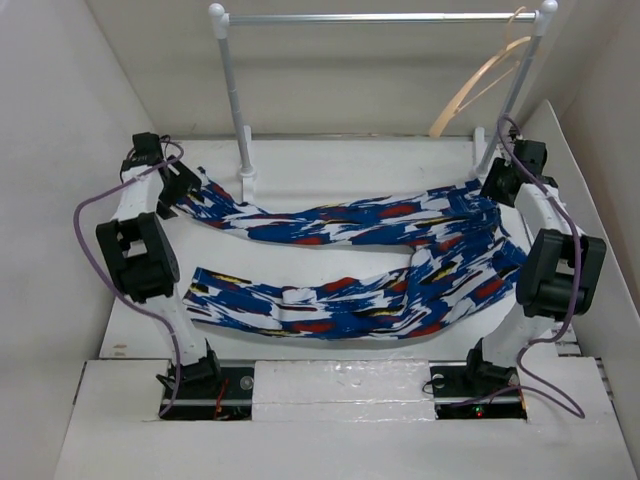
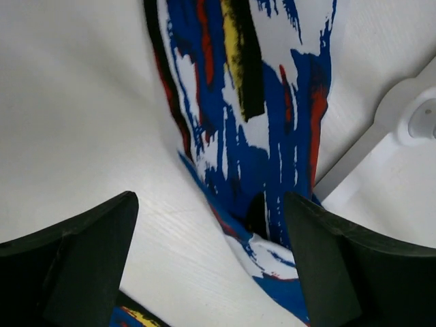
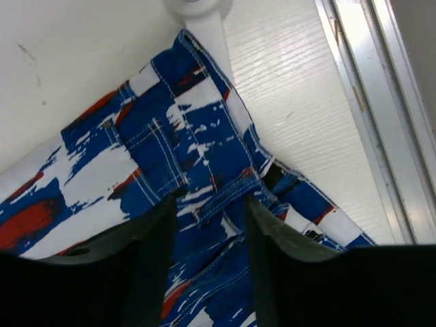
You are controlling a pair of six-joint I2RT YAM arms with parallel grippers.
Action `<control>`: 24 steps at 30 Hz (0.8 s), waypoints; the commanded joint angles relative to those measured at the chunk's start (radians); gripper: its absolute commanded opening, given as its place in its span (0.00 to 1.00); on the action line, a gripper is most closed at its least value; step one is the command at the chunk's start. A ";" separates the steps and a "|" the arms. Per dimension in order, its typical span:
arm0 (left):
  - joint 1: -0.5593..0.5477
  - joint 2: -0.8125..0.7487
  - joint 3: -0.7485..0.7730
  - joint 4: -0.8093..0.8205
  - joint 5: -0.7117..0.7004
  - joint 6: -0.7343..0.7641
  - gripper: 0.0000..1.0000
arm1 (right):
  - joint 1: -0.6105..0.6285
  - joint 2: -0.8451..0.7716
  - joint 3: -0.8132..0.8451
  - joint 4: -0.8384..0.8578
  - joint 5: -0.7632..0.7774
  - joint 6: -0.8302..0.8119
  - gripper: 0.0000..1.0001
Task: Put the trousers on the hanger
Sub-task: Flatten out the trousers at the center of the board.
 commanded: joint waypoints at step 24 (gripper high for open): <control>0.125 0.087 -0.257 0.455 0.036 -0.262 0.35 | 0.079 -0.446 -0.355 0.105 -0.148 -0.054 0.38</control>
